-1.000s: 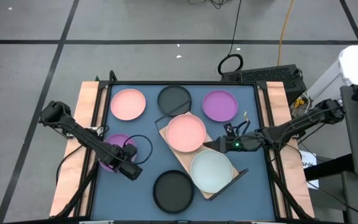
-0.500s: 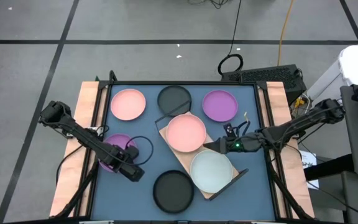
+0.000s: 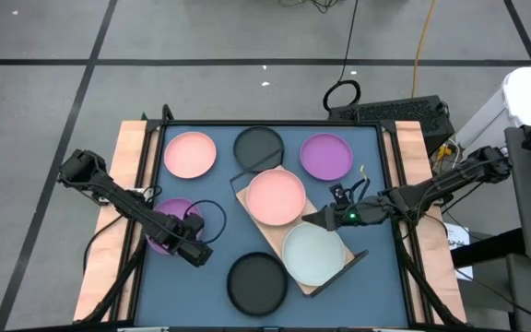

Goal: Place and stack plates onto a shelf
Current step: Stack the left purple plate on top of the light blue plate on the shelf

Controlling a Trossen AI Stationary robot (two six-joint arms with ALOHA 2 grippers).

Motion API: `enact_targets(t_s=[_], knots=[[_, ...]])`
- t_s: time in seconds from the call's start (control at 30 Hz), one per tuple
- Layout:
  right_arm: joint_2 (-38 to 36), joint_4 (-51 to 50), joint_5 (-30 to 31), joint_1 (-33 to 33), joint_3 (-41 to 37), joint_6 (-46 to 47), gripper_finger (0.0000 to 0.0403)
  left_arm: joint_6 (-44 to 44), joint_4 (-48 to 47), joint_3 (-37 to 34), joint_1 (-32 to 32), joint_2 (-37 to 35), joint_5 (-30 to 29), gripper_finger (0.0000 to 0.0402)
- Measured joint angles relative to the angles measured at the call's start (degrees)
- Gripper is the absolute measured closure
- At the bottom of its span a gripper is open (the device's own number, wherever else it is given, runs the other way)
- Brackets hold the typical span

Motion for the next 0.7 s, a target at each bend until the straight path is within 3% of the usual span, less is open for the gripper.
enact_targets(t_s=[0.27, 0.57, 0.7], knots=[[0.01, -0.39, 0.06, -0.51, 0.00, 0.14, 0.0403, 4.62, 0.52, 0.00, -0.17, 0.00, -2.62, 0.0153], [0.02, -0.21, 0.11, -2.41, -0.02, 0.15, 0.0403, 7.34, 0.63, -1.06, -0.11, 0.00, -4.90, 0.0228], [0.00, -0.20, 0.11, -2.43, -0.02, 0.15, 0.0403, 7.07, 3.14, -4.03, -0.11, 0.00, -3.61, 0.0240]])
